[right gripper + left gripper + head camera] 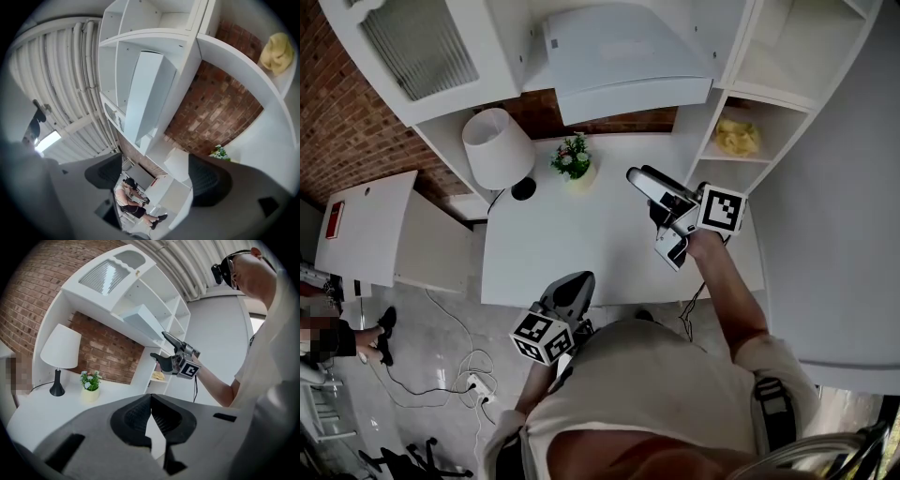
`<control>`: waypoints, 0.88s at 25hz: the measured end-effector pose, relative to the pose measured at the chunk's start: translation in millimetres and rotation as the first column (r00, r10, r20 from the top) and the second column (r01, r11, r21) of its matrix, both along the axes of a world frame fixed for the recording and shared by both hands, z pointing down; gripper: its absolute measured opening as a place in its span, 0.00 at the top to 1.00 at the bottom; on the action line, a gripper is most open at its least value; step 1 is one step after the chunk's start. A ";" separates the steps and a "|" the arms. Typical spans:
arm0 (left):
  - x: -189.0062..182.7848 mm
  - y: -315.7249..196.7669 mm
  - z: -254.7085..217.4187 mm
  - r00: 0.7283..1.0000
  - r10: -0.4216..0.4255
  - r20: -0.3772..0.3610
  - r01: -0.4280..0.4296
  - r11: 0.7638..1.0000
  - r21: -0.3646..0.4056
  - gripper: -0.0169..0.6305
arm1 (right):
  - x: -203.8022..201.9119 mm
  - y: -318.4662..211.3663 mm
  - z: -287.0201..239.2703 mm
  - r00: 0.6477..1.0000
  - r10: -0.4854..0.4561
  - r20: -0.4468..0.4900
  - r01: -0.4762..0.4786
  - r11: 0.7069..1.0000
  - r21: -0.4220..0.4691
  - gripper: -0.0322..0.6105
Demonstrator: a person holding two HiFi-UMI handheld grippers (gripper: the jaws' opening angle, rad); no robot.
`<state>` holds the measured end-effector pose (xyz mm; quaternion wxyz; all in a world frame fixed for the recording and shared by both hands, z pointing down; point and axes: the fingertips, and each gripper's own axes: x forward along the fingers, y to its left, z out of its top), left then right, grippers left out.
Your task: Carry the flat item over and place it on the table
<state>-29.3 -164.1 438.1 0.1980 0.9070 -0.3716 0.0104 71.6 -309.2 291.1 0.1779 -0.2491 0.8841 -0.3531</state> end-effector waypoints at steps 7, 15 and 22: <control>4.0 -0.3 -0.8 1.000 0.013 0.002 -0.013 1.000 0.006 0.94 | 25.0 -39.8 -60.4 0.977 0.103 0.185 -0.101 0.995 -0.022 0.30; 2.9 -1.4 -7.5 0.999 0.037 -0.005 -0.037 0.999 0.016 0.94 | 34.0 -73.1 -106.3 0.924 0.178 0.339 -0.165 0.984 -0.067 0.27; -4.5 1.2 -7.7 0.999 0.047 -0.007 -0.047 0.999 0.026 0.94 | 26.1 -80.6 -119.1 0.896 0.218 0.387 -0.191 0.976 -0.107 0.27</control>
